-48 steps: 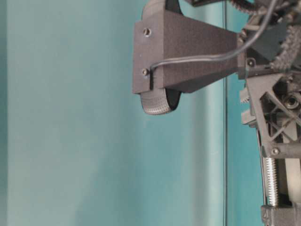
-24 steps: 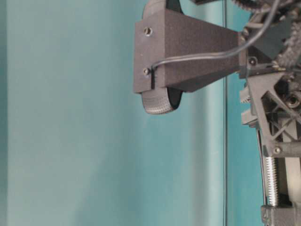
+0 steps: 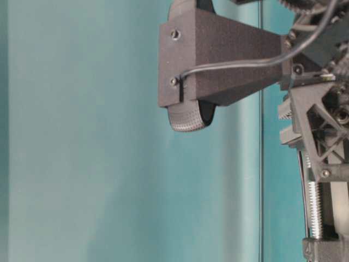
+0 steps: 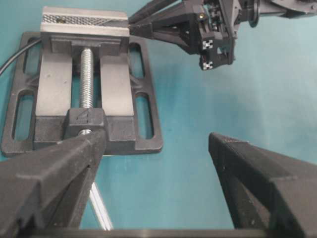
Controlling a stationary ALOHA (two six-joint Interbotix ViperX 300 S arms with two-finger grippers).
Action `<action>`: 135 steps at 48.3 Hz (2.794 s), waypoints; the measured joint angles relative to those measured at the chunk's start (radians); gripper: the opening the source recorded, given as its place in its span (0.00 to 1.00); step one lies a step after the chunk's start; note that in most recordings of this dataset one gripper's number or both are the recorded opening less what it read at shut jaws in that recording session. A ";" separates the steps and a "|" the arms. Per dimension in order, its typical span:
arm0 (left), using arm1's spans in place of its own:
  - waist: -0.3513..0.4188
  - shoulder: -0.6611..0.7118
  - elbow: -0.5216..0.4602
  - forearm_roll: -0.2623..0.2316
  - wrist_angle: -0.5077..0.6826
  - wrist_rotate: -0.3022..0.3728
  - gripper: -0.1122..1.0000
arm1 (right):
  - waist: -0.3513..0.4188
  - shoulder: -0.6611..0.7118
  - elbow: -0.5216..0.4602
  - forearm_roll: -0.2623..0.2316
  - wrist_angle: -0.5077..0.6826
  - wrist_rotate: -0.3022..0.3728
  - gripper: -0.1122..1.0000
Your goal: Insert the USB cable into the fixed female connector.
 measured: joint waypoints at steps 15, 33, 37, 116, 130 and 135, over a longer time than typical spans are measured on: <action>0.002 0.000 0.000 0.000 0.000 0.000 1.00 | -0.002 0.000 -0.002 -0.002 0.017 0.000 0.30; 0.000 0.000 0.002 0.000 0.000 0.000 1.00 | -0.002 0.000 -0.002 0.000 0.023 0.000 0.42; 0.000 0.000 0.002 -0.002 0.000 0.000 1.00 | -0.002 0.000 -0.002 0.002 0.025 0.000 0.44; 0.000 0.000 0.000 0.000 0.035 0.000 1.00 | 0.123 -0.106 0.061 0.106 0.146 -0.207 0.72; -0.002 -0.002 0.002 0.000 0.035 0.000 1.00 | 0.123 -0.229 0.253 0.104 0.368 -0.222 0.73; -0.034 -0.002 0.000 0.000 0.035 0.000 1.00 | 0.121 -0.276 0.322 0.094 0.436 -0.219 0.73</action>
